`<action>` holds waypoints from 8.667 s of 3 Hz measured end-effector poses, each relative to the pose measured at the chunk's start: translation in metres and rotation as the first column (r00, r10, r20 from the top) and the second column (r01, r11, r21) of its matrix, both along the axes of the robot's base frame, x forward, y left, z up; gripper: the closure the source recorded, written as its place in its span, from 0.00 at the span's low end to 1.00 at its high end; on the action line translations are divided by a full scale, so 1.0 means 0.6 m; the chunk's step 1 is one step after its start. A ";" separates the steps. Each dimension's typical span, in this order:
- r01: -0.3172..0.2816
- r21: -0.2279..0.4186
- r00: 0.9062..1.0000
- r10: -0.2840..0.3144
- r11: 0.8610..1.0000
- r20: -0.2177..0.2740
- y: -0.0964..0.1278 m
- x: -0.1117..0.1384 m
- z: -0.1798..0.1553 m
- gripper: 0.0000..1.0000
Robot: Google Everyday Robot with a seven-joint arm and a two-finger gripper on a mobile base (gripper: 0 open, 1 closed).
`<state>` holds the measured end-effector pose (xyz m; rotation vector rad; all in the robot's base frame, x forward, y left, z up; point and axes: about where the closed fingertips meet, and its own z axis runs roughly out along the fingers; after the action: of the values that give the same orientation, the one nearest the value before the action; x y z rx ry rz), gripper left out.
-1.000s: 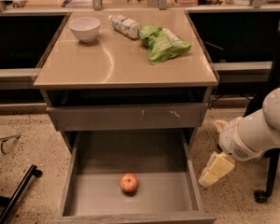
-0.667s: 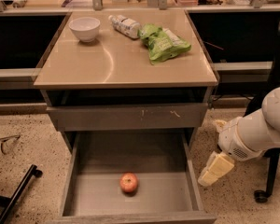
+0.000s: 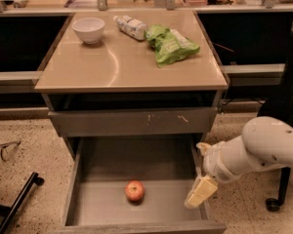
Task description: Pick apple from middle drawer and place on counter
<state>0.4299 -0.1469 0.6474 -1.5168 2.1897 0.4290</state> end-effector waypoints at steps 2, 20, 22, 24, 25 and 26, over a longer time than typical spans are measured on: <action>-0.081 0.064 0.996 0.079 0.995 0.048 0.077 0.000 -0.057 0.00; -0.349 0.356 0.926 0.260 0.867 0.274 0.413 0.192 -0.202 1.00; -0.407 0.259 0.888 0.314 0.876 0.336 0.470 0.206 0.001 1.00; -0.462 0.154 0.831 0.365 0.874 0.419 0.529 0.223 0.188 1.00; -0.446 0.093 0.815 0.361 0.890 0.454 0.525 0.225 0.252 1.00; -0.436 -0.035 0.756 0.387 0.899 0.528 0.533 0.236 0.400 1.00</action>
Offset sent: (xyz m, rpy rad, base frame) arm -0.0027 0.0349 -0.0250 0.0536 -0.0300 0.0629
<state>0.5715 0.1729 0.8876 -1.8108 1.3934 0.2022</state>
